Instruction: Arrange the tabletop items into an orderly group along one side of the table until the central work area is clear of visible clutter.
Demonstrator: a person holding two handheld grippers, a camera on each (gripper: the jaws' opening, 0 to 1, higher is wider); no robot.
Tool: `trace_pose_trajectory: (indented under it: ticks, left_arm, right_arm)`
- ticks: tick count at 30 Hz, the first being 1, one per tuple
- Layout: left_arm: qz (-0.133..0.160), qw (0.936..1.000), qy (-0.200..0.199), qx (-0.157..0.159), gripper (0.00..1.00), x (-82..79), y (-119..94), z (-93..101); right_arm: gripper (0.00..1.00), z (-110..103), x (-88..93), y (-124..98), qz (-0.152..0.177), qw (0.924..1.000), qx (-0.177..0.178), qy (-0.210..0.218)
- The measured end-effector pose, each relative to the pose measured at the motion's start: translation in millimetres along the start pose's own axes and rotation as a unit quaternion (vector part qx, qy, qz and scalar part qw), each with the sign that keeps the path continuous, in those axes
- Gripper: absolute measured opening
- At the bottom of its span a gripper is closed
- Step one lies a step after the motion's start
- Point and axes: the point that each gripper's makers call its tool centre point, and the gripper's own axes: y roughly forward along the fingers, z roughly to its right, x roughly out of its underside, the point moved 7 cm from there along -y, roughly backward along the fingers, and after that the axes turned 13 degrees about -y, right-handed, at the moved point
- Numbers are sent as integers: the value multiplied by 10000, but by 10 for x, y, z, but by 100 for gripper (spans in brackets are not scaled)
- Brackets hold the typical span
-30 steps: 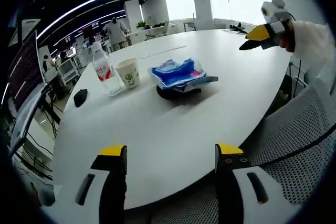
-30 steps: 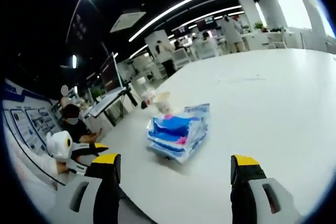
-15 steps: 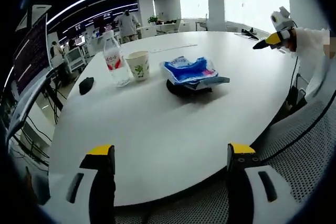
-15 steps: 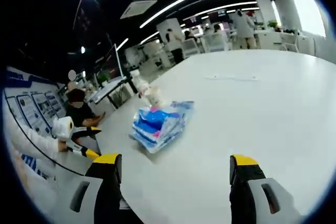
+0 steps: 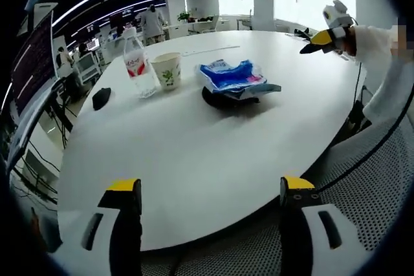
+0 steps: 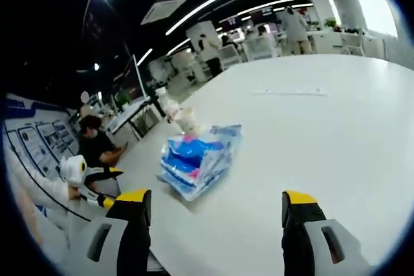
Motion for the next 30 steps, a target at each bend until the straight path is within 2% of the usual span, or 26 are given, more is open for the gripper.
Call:
trace_pose_trajectory:
  ticks: [3,10,14,21,25,30]
  left_arm:
    - [116,9999,-50,-103,93,-25,-9,-40]
    - [15,9999,12,-167,98,-4,6,-38]
    - [-2,9998,30,-213,100,0,9,-53]
    - [16,9997,2,-232,100,-5,6,-56]
    - [-13,9998,-7,-205,100,-6,5,-57]
    - [61,9998,-20,-182,99,-26,-16,-86]
  right_arm:
    - [84,4,-24,-9,-38,9999,-37,-108]
    - [84,105,-105,-97,132,9999,-34,-31]
    - [84,129,-42,-127,150,9999,-11,26]
    - [83,11,127,-30,-9,9998,-37,169]
    - [83,-74,35,44,66,9999,-67,129]
    - [83,-140,-47,86,128,9998,-49,-115]
